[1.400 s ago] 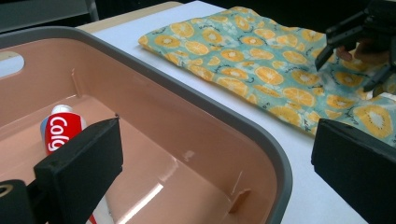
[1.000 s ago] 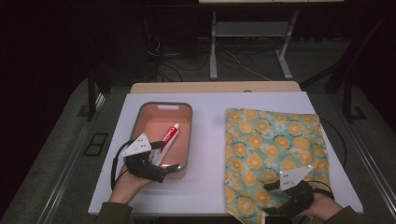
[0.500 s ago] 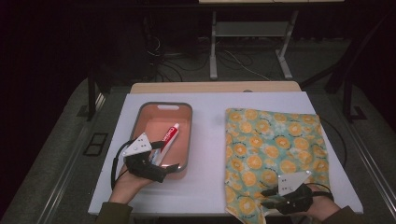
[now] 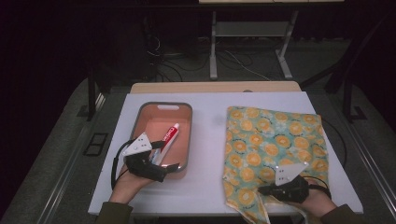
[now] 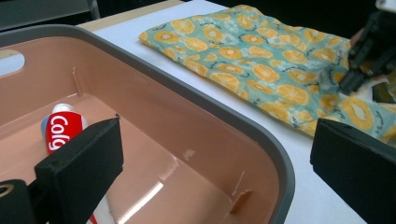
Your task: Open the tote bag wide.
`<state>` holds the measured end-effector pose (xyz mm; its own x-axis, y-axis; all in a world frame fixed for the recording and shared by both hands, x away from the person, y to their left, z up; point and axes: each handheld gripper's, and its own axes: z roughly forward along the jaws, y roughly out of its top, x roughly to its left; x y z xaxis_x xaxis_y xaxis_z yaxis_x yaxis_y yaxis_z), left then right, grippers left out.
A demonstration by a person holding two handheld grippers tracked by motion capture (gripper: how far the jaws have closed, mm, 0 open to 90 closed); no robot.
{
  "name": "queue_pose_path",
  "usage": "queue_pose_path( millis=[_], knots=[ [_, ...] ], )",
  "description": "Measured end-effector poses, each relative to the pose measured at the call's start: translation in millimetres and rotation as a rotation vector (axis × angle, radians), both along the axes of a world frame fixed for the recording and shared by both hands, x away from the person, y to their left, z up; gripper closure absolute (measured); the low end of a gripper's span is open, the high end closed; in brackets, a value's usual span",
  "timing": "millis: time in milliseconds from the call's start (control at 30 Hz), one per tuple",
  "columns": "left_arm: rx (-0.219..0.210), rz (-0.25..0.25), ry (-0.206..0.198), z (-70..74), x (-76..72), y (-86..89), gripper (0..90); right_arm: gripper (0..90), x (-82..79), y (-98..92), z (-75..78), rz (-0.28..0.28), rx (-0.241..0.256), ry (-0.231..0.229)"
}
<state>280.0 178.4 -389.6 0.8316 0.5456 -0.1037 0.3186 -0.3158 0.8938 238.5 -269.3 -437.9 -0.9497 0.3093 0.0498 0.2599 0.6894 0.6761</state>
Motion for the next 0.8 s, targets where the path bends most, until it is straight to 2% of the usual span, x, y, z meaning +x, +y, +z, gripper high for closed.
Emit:
queue_pose_path(
  millis=[133, 367, 467, 700, 733, 767, 800],
  knots=[
    [0.0, 0.0, 0.0, 0.0, 0.2, 0.0, 1.3, 90.0, 16.4, 3.9, 3.5, -0.063, 0.035, 0.0],
    [-0.004, 0.002, 0.001, 0.0, 0.4, 0.2, 1.3, 90.0, 42.3, 15.7, 8.9, -0.15, 0.025, -0.024],
    [-0.004, 0.002, 0.002, 0.1, 0.4, 0.3, 1.3, 90.0, 58.1, 18.8, 14.8, -0.198, 0.044, -0.047],
    [-0.007, 0.004, 0.002, 0.2, 0.7, 0.5, 1.1, 90.0, 95.0, 28.6, 23.8, -0.298, 0.046, -0.1],
    [-0.007, 0.004, 0.002, 0.2, 0.7, 0.5, 1.1, 90.0, 95.0, 28.6, 23.8, -0.298, 0.046, -0.1],
    [-0.008, 0.004, 0.003, 0.1, 0.8, 0.7, 1.1, 90.0, 106.8, 31.8, 24.9, -0.333, 0.043, -0.12],
    [-0.008, 0.004, 0.003, 0.1, 0.8, 0.7, 1.1, 90.0, 111.2, 32.8, 25.4, -0.346, 0.044, -0.125]
  ],
)
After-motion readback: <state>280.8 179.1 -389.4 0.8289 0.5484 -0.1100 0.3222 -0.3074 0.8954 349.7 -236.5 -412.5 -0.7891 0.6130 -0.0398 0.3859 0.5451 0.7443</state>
